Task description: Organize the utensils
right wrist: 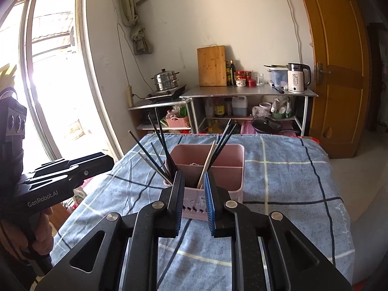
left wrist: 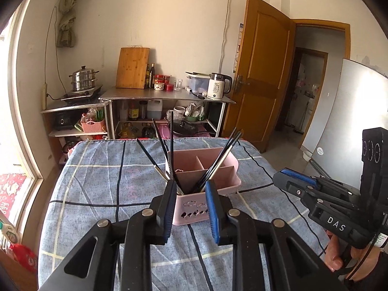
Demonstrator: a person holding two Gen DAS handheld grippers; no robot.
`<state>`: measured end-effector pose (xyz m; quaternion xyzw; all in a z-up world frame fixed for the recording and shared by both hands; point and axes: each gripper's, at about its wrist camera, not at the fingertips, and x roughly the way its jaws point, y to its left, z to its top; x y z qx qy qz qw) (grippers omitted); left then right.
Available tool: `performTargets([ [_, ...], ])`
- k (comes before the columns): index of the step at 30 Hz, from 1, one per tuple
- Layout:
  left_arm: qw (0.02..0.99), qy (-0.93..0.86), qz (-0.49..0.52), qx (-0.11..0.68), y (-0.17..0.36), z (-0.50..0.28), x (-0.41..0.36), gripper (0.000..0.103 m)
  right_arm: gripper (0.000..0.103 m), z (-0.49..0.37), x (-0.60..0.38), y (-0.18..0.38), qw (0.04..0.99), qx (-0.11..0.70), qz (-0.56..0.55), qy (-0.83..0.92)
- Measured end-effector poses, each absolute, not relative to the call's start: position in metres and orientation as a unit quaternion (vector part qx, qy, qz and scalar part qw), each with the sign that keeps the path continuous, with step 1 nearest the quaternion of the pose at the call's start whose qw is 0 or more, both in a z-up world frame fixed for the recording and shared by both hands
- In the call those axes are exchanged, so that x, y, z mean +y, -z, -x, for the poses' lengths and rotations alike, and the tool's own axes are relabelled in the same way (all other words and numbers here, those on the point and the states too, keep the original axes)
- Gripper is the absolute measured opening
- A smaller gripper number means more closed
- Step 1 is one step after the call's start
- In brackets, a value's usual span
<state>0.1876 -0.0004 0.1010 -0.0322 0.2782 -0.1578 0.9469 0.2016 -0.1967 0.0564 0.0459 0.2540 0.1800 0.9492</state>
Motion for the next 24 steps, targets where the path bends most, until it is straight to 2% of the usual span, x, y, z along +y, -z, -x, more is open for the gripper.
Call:
performTargets([
  [4,0.948,0.154,0.032,0.278,-0.09,-0.162,-0.004,0.024,0.023,-0.179,-0.199,-0.05,0.948,0.256,-0.047,-0.181],
  [24,0.95,0.125,0.029,0.285,-0.044,-0.084,-0.011,0.025,0.025,-0.101,-0.198,-0.015,0.95,0.259,-0.019,-0.171],
])
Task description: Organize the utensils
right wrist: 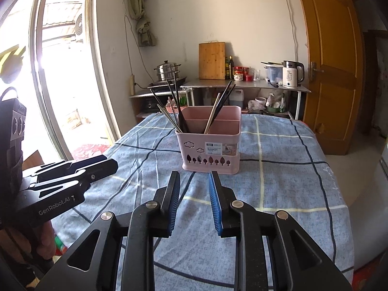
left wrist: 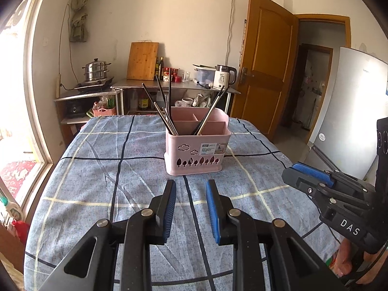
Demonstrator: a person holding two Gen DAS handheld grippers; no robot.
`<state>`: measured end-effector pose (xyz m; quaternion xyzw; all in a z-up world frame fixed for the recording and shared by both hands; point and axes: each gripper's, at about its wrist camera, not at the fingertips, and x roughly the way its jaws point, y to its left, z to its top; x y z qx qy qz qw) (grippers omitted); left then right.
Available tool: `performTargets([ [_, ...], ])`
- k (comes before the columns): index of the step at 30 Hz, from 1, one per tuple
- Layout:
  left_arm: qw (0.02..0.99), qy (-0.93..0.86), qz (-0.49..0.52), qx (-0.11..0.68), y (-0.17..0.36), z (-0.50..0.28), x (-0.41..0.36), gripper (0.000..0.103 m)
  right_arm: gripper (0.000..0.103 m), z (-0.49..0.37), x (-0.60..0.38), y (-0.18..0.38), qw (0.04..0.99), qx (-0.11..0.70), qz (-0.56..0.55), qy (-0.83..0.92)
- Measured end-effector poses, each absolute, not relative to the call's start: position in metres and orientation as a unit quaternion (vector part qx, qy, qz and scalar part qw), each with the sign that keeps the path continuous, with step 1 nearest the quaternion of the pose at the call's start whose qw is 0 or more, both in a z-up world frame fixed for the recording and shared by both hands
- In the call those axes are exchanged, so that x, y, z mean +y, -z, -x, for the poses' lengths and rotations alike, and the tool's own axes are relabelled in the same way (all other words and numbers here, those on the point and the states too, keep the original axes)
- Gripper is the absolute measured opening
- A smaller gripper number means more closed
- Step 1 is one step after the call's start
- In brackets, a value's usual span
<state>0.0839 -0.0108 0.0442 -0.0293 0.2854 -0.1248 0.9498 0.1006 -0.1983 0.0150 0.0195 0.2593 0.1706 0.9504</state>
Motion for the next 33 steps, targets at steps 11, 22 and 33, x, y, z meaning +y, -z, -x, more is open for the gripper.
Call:
performTargets([
  [11,0.951,0.132,0.02,0.278,-0.03,-0.059,-0.021,0.025,0.027,-0.084,-0.201,0.0,0.95,0.266,-0.017,-0.161],
  [22,0.953,0.126,0.019,0.276,-0.028,-0.06,-0.019,0.025,0.028,-0.08,-0.199,-0.001,0.952,0.263,-0.013,-0.158],
  [33,0.953,0.126,0.013,0.276,-0.028,-0.06,-0.022,0.025,0.028,-0.079,-0.199,-0.002,0.952,0.263,-0.012,-0.158],
])
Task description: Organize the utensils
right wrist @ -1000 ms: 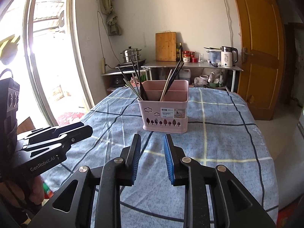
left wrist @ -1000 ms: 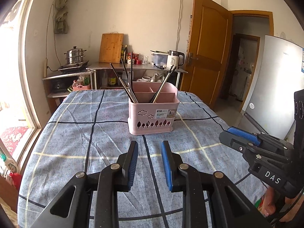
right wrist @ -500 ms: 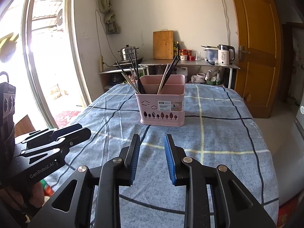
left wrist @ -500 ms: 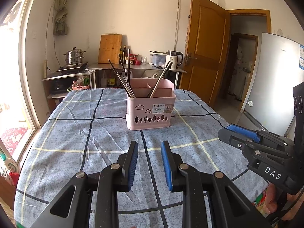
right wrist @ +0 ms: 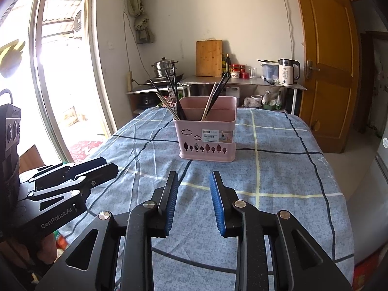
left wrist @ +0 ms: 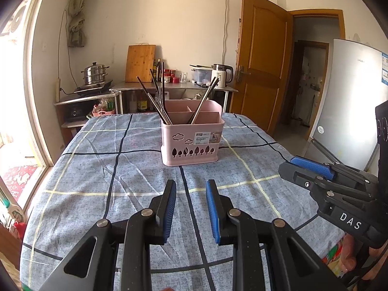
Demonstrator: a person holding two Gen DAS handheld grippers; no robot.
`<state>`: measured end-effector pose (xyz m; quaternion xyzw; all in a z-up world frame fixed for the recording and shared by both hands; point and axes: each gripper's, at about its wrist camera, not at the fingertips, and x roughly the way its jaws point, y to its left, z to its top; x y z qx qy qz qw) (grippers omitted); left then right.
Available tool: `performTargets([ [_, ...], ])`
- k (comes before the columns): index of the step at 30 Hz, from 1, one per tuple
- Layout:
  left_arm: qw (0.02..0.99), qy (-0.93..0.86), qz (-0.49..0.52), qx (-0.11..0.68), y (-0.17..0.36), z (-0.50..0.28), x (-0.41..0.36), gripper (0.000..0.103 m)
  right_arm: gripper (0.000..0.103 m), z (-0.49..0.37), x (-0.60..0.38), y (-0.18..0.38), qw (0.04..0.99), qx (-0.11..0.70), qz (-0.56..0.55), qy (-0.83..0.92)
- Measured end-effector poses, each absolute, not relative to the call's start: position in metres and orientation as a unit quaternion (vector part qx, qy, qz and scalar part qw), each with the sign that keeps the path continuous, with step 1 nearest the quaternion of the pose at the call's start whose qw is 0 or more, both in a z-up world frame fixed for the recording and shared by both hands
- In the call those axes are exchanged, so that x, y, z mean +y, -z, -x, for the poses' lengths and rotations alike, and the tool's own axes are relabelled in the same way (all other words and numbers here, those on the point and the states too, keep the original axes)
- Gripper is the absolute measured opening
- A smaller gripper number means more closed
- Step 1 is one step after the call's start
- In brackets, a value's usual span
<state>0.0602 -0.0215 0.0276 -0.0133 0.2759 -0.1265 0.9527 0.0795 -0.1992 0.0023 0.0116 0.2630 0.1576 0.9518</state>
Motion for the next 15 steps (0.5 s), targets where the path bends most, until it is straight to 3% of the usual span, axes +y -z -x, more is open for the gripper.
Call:
performTargets([
  [15,0.954,0.124,0.008,0.272,-0.0272,-0.0591,-0.0229,0.025,0.029,-0.0818,-0.1996,-0.0021,0.951,0.265,-0.012,-0.158],
])
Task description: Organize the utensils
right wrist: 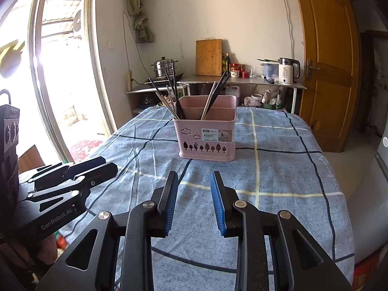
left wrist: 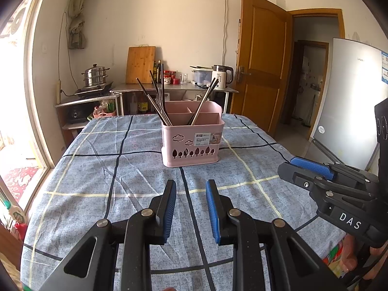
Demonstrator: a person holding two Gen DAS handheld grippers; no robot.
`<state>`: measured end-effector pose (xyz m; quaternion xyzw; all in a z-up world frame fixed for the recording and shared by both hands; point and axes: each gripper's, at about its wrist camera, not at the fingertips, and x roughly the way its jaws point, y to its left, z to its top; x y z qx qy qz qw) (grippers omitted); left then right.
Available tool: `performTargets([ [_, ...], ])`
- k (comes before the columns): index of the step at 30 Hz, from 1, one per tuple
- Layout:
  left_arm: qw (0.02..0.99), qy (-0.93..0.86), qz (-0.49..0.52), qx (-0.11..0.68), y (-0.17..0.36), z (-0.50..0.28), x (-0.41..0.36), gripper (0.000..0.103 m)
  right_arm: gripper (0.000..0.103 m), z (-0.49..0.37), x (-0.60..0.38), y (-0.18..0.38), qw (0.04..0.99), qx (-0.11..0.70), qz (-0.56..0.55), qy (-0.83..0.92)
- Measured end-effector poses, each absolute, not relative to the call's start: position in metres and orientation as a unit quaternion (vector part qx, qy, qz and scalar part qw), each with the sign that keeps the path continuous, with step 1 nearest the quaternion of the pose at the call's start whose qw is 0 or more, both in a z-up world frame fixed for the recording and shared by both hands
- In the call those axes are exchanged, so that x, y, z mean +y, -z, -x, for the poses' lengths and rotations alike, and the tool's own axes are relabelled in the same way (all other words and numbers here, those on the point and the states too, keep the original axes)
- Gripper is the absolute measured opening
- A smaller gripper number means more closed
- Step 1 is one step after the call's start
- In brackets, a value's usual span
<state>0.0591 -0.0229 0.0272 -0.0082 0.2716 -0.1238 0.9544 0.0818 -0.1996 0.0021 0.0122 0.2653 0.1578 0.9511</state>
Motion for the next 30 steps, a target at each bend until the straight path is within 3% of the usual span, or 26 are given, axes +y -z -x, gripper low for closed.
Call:
performTargets([
  [30,0.953,0.122,0.012,0.277,-0.0214,-0.0581,-0.0226,0.025,0.029,-0.0817,-0.2029,-0.0007,0.951,0.266,-0.013,-0.155],
])
